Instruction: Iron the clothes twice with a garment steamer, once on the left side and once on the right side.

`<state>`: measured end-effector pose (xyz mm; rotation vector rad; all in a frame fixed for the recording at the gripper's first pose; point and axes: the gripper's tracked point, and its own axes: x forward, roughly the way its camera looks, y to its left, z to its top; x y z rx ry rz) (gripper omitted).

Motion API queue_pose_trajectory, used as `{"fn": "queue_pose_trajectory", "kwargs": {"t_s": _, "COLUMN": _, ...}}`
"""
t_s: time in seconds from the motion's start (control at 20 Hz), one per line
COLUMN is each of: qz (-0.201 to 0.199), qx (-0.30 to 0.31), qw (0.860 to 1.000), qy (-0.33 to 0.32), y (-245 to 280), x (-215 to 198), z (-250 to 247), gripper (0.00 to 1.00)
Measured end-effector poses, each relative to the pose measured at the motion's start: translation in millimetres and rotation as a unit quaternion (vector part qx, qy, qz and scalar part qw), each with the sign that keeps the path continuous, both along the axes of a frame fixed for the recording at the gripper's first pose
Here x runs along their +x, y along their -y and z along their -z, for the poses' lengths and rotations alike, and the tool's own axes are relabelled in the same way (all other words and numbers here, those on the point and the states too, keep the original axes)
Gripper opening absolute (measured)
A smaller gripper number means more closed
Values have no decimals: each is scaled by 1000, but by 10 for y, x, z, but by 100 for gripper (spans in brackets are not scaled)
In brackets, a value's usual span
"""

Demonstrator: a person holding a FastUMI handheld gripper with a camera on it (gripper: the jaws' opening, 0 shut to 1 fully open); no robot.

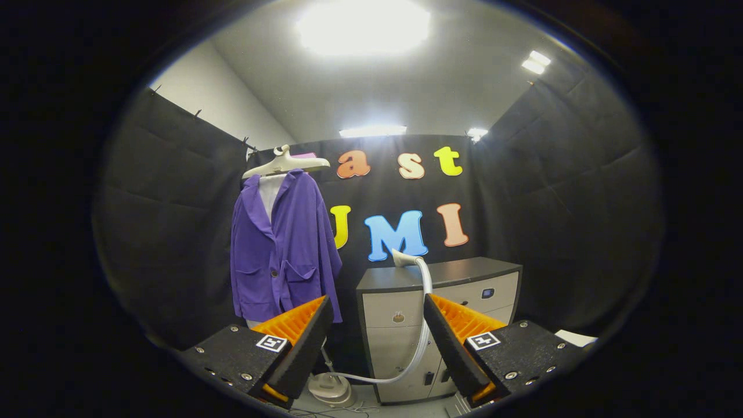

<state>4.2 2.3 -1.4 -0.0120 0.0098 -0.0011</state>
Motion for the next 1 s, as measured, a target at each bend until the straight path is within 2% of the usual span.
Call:
{"fn": "queue_pose_trajectory", "kwargs": {"t_s": 0.65, "qz": 0, "qx": -2, "qw": 1000, "qy": 15, "y": 95, "x": 142, "z": -274, "gripper": 96}}
{"fn": "queue_pose_trajectory", "kwargs": {"t_s": 1.0, "qz": -16, "qx": -2, "qw": 1000, "qy": 4, "y": 303, "x": 634, "z": -490, "gripper": 96}}
